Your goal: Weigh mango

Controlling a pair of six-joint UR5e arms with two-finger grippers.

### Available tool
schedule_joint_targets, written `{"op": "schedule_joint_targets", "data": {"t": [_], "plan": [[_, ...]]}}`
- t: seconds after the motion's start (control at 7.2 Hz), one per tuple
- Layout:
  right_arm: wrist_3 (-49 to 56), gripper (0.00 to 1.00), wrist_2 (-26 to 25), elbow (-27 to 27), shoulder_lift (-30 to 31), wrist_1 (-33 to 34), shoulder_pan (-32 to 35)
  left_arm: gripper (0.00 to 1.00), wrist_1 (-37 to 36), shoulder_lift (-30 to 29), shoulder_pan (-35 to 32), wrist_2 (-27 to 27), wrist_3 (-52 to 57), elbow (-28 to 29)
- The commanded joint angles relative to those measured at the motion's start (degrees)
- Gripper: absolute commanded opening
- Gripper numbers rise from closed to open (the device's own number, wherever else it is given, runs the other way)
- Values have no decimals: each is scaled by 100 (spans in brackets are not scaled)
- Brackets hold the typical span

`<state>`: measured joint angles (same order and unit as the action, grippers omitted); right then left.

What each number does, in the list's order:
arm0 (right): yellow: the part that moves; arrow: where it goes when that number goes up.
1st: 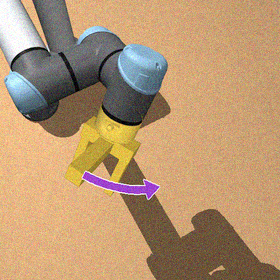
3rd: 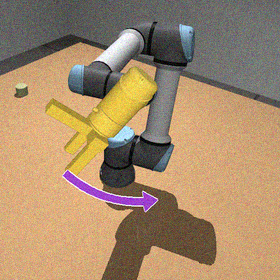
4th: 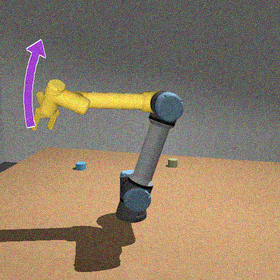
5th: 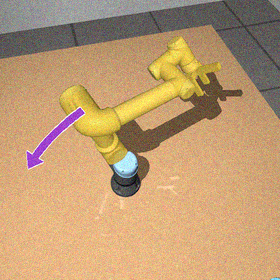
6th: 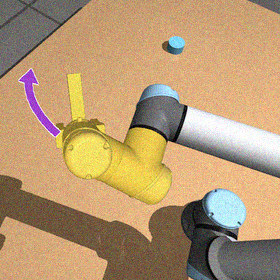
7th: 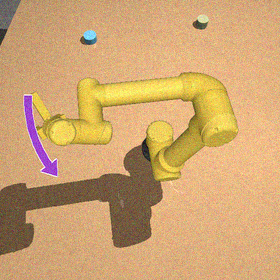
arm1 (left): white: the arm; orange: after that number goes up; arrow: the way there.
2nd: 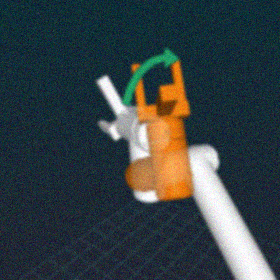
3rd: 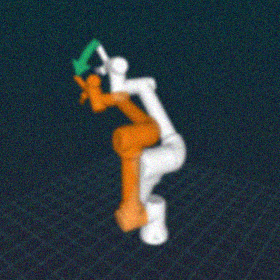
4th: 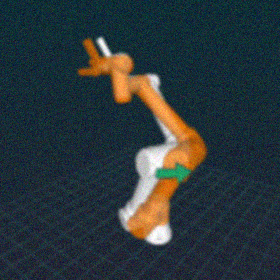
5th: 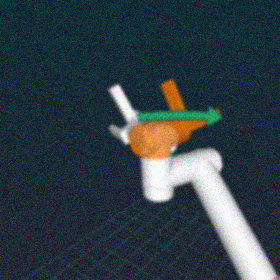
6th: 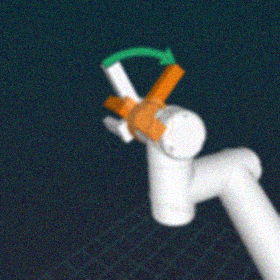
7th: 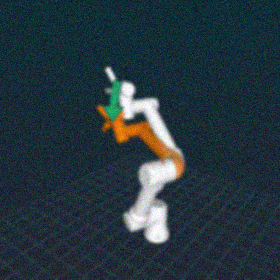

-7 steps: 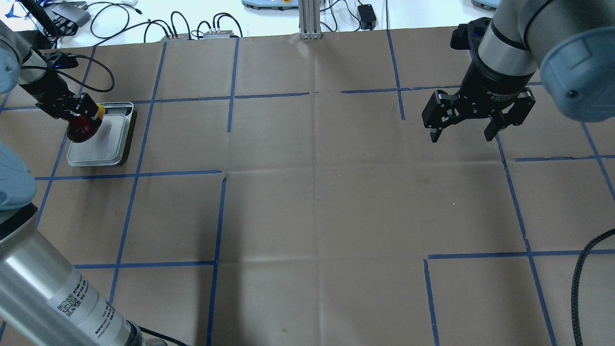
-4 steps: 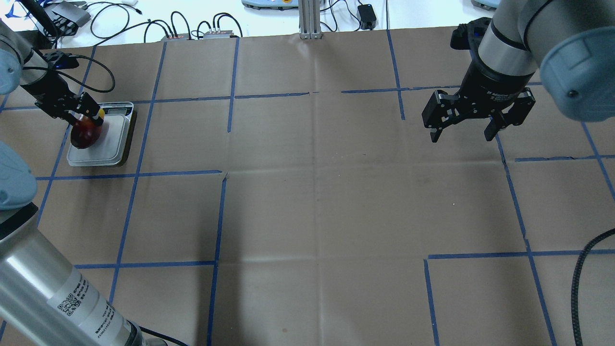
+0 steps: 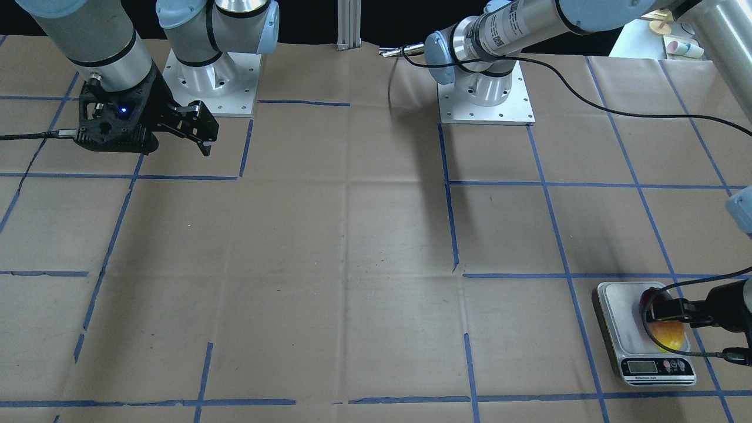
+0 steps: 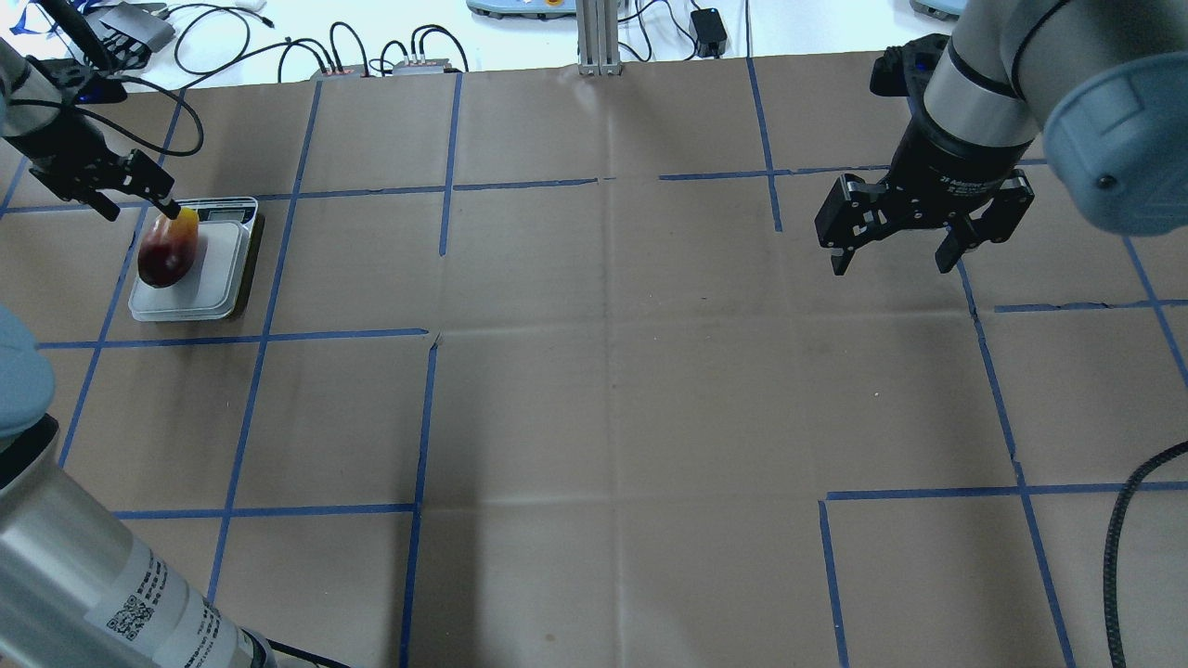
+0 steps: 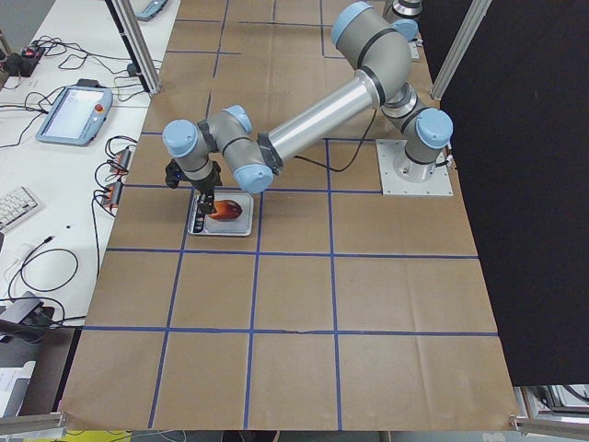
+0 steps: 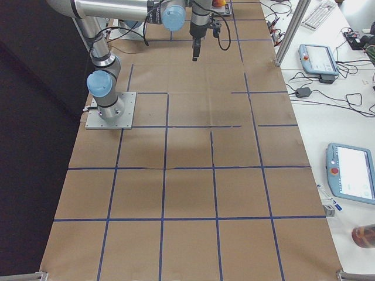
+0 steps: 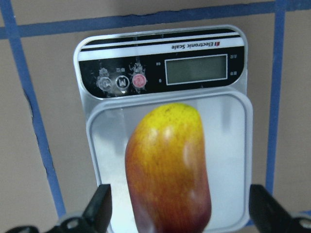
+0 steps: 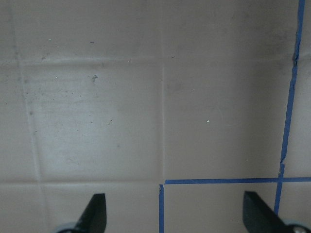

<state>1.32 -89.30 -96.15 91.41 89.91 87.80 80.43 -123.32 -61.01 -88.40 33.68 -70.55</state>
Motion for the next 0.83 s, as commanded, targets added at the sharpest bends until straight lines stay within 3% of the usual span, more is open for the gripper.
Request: {"op": "schedule_joint_targets", "data": {"t": [0.0, 0.28, 0.56, 0.69], "plan": [[0, 100, 0, 0, 0, 0, 0, 100, 672, 1051, -514, -2, -875, -125], [0, 100, 0, 0, 0, 0, 0, 100, 938, 1773, -1583, 7, -1642, -335], [0, 100, 0, 0, 9, 0, 0, 100, 1018, 2336, -2508, -2, -2816, -1001], [0, 100, 0, 0, 0, 0, 0, 100, 992, 2608, -2651, -10, -3014, -1318]]}}
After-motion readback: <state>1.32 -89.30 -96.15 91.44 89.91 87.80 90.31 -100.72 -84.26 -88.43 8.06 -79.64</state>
